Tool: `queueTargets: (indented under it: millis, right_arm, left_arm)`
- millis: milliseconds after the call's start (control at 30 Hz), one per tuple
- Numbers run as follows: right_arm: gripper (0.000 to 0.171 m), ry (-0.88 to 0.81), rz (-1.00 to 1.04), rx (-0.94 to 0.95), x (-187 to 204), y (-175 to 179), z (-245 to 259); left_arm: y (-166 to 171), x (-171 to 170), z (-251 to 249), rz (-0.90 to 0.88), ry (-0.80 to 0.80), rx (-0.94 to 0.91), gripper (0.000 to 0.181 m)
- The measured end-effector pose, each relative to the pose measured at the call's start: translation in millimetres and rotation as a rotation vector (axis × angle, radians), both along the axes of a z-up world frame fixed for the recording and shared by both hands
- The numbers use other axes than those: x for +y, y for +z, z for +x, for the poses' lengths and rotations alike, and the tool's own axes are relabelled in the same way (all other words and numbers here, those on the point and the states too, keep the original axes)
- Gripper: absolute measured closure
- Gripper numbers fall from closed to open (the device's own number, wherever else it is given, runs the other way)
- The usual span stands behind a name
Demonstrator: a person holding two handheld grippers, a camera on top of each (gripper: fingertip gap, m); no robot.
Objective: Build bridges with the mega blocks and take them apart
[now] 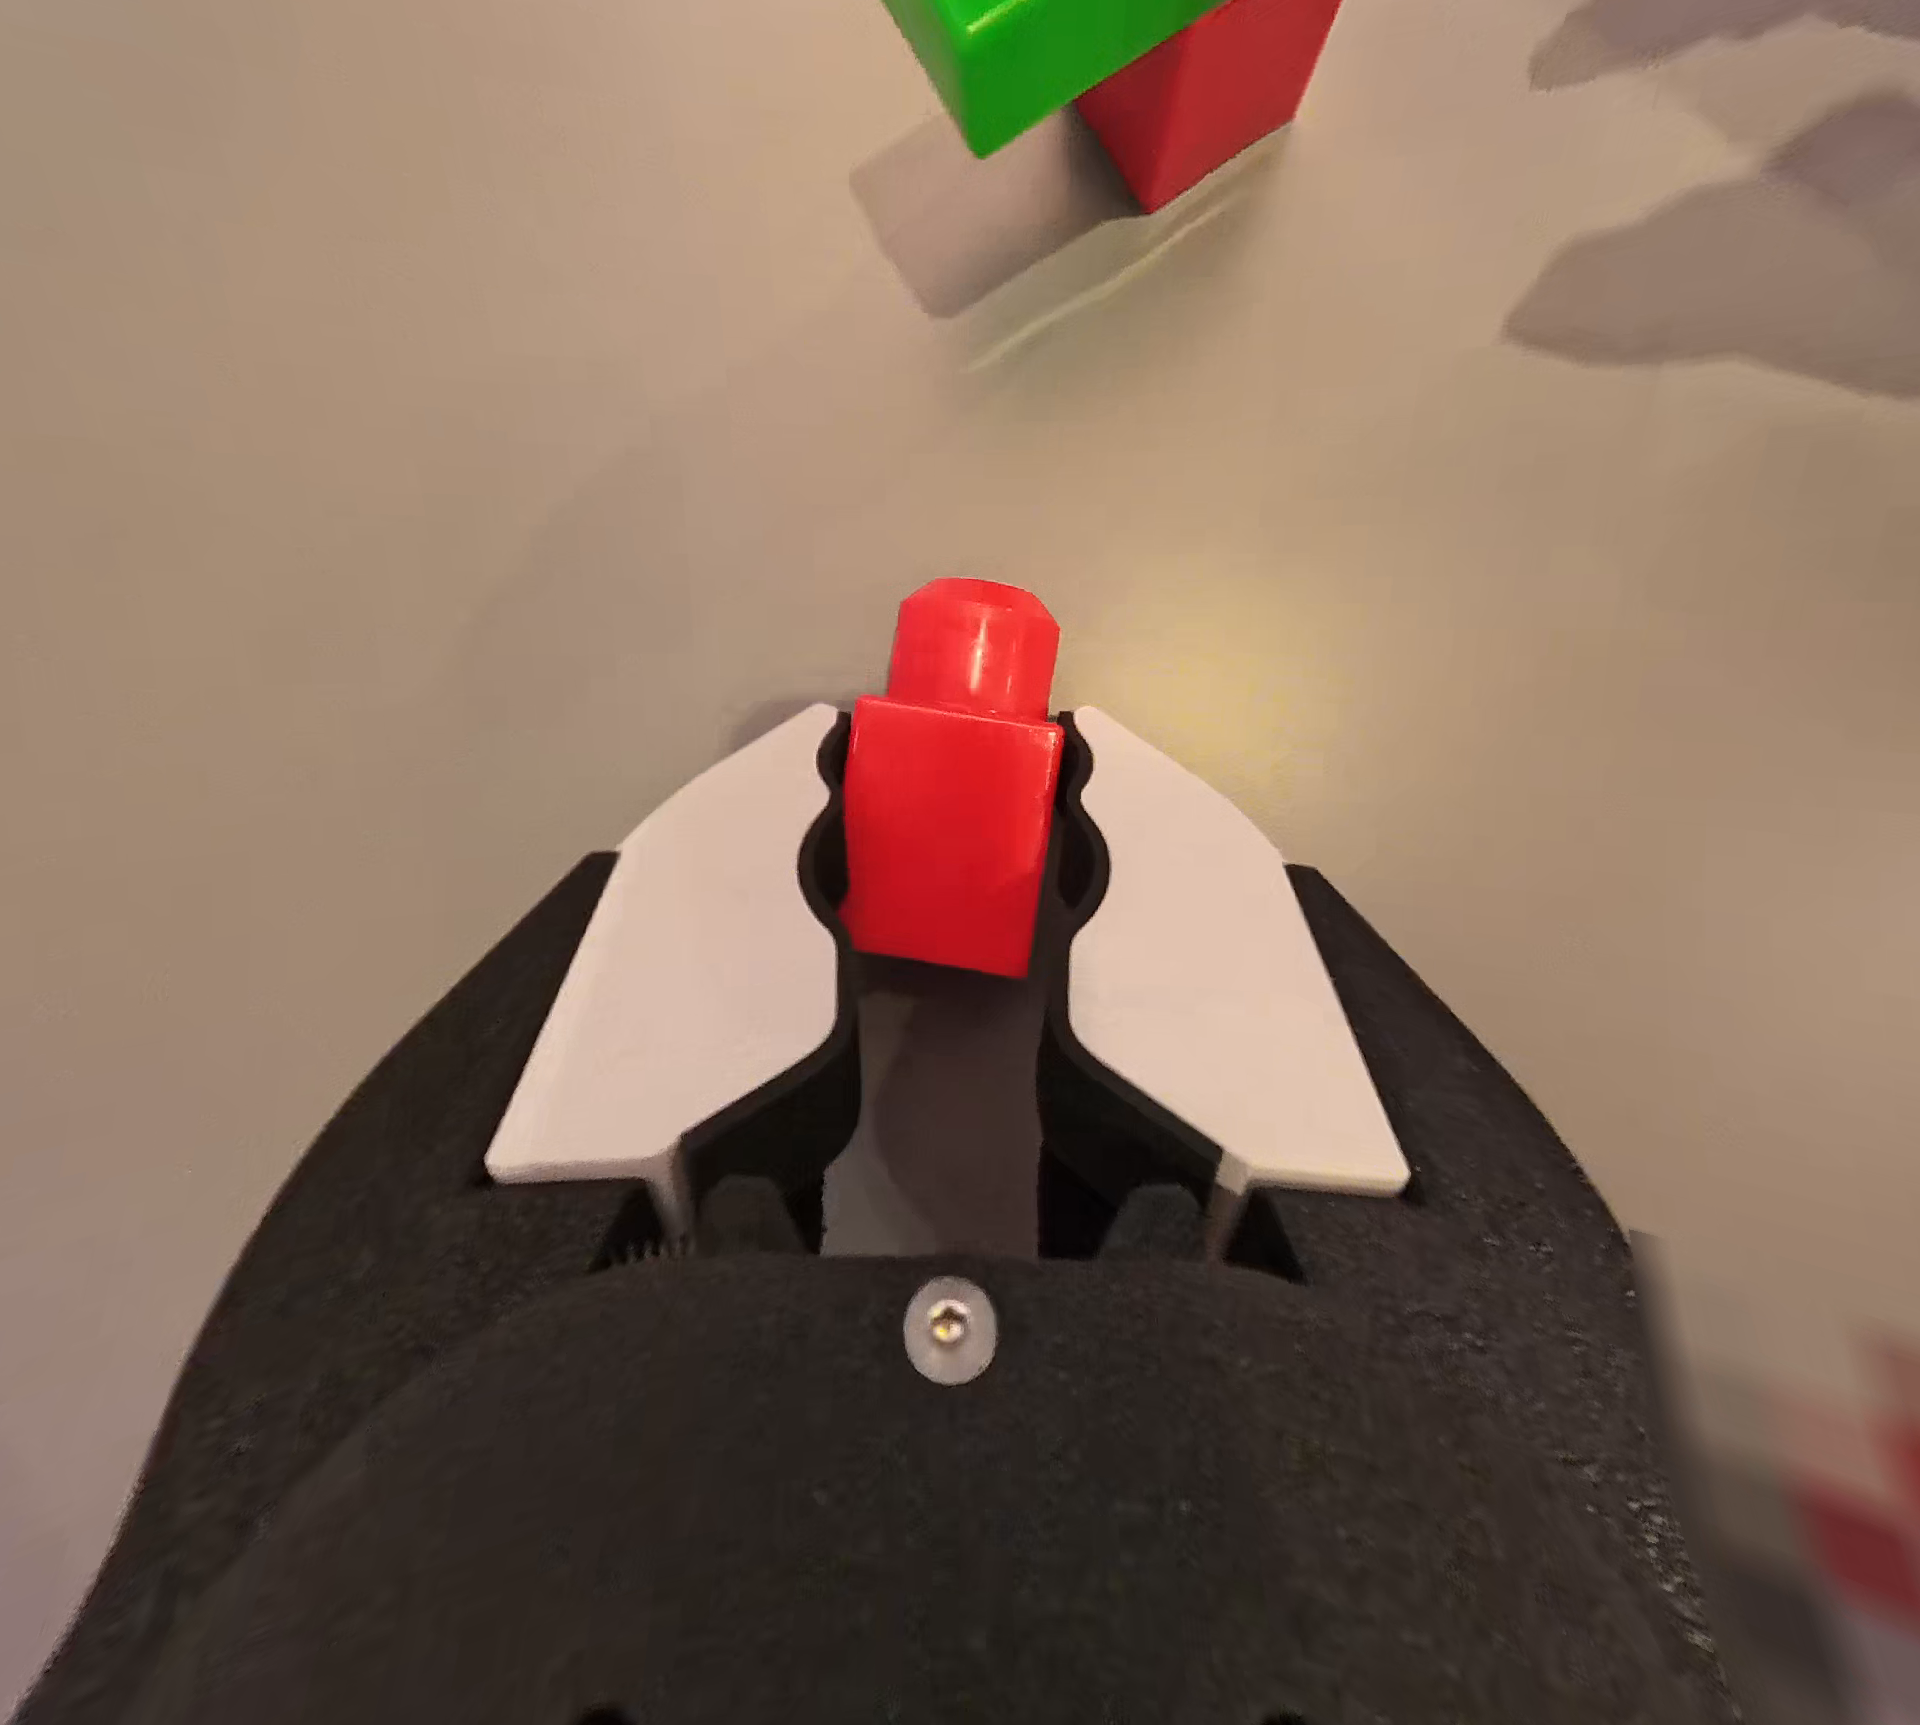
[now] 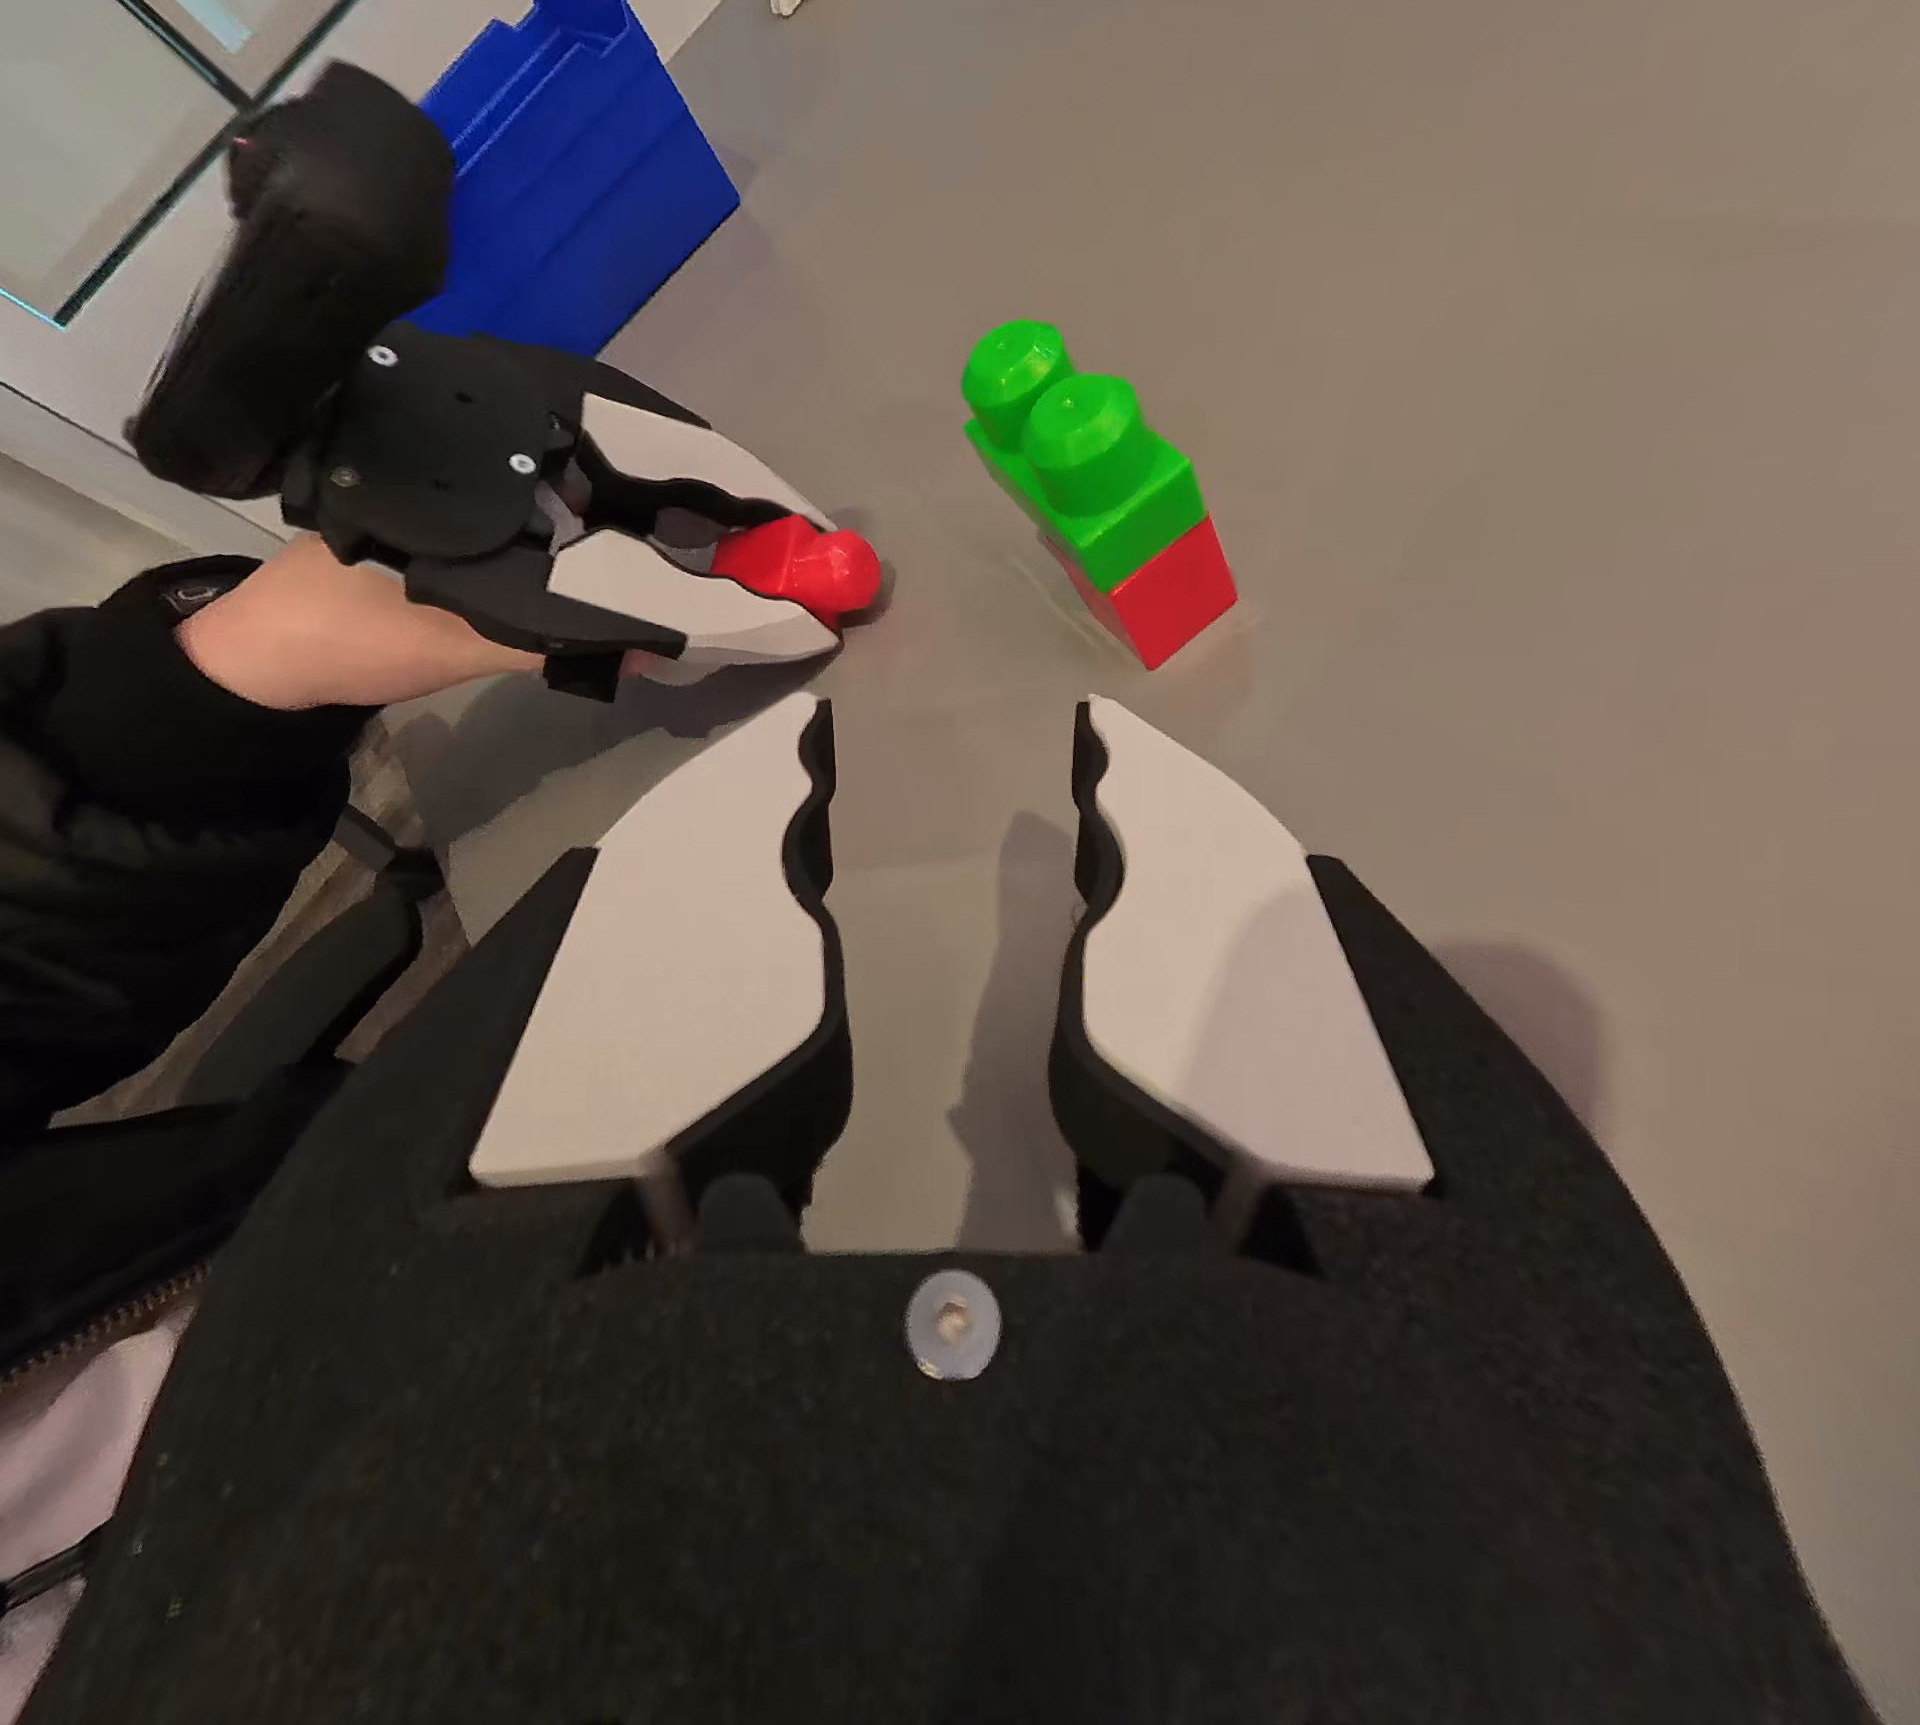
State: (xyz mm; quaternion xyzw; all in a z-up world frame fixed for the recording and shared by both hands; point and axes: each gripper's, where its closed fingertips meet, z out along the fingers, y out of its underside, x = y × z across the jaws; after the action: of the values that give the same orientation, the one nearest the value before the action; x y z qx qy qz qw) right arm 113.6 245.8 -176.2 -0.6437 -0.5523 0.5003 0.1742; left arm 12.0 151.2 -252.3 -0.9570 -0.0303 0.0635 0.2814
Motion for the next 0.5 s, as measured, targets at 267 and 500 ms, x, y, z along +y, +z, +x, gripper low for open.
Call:
queueTargets:
  millis: [267,500]
  right_arm:
    - [0.135,0.141,0.130,0.144,-31,34,-35]
    - [0.123,0.186,-0.113,0.119,-85,60,-70]
  left_arm:
    - [73,2,5,0.480,-0.182,-0.098,0.144]
    - [112,6,15,0.635,-0.299,0.111,0.144]
